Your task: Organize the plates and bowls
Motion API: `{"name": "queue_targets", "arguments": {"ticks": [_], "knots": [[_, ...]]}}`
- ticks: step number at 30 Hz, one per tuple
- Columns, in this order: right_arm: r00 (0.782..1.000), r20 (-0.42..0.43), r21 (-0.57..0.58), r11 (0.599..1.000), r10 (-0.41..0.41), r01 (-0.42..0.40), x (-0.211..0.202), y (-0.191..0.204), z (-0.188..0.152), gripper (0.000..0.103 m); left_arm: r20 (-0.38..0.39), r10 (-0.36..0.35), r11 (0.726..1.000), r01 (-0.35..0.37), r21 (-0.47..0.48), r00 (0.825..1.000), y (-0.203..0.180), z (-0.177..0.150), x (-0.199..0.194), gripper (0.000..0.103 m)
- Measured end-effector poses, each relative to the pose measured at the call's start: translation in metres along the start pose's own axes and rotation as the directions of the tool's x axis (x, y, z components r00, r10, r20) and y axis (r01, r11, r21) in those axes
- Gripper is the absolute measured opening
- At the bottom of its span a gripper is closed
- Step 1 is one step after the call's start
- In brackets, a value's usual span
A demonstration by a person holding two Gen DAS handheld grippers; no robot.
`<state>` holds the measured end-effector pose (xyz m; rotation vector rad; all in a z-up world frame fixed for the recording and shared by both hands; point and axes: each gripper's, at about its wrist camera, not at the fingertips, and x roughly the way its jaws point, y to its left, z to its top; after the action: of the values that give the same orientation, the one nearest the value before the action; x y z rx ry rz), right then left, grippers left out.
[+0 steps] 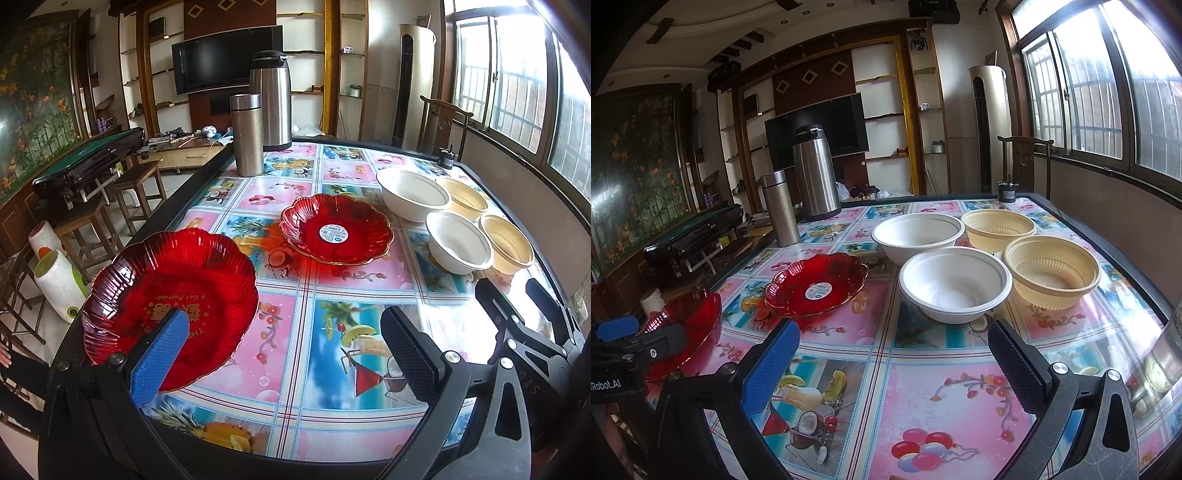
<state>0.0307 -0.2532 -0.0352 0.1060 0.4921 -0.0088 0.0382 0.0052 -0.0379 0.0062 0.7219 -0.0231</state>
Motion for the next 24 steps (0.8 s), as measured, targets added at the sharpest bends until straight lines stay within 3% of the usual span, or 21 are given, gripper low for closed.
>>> {"name": "queue_targets", "arguments": {"ticks": [6, 9, 13, 16, 20, 22, 24], "knots": [[1.000, -0.010, -0.008, 1.000, 0.011, -0.011, 0.006, 0.001, 0.006, 0.103, -0.034, -0.024, 1.000, 0.025, 0.012, 0.999, 0.000, 0.004, 0.008, 0.103], [0.999, -0.012, 0.000, 0.999, 0.047, -0.047, 0.010, 0.001, 0.027, 0.103, -0.108, -0.115, 0.993, 0.115, -0.001, 0.988, 0.005, 0.021, 0.020, 0.103], [0.985, -0.044, 0.079, 0.984, 0.164, -0.160, 0.027, -0.002, 0.066, 0.103, -0.170, -0.229, 0.973, 0.224, -0.049, 0.959, 0.023, 0.061, 0.030, 0.103], [0.965, -0.082, 0.151, 0.961, 0.247, -0.233, 0.051, -0.003, 0.086, 0.103, -0.176, -0.284, 0.958, 0.271, -0.098, 0.942, 0.037, 0.092, 0.038, 0.103], [0.919, -0.145, 0.313, 0.898, 0.366, -0.308, 0.095, -0.010, 0.086, 0.102, -0.193, -0.340, 0.936, 0.313, -0.158, 0.920, 0.046, 0.117, 0.054, 0.103], [0.891, -0.162, 0.409, 0.850, 0.425, -0.331, 0.115, -0.016, 0.076, 0.102, -0.201, -0.321, 0.943, 0.292, -0.160, 0.926, 0.044, 0.121, 0.062, 0.103], [0.874, -0.155, 0.471, 0.812, 0.461, -0.345, 0.130, -0.021, 0.067, 0.101, -0.198, -0.240, 0.967, 0.216, -0.133, 0.950, 0.041, 0.122, 0.068, 0.103]]}}
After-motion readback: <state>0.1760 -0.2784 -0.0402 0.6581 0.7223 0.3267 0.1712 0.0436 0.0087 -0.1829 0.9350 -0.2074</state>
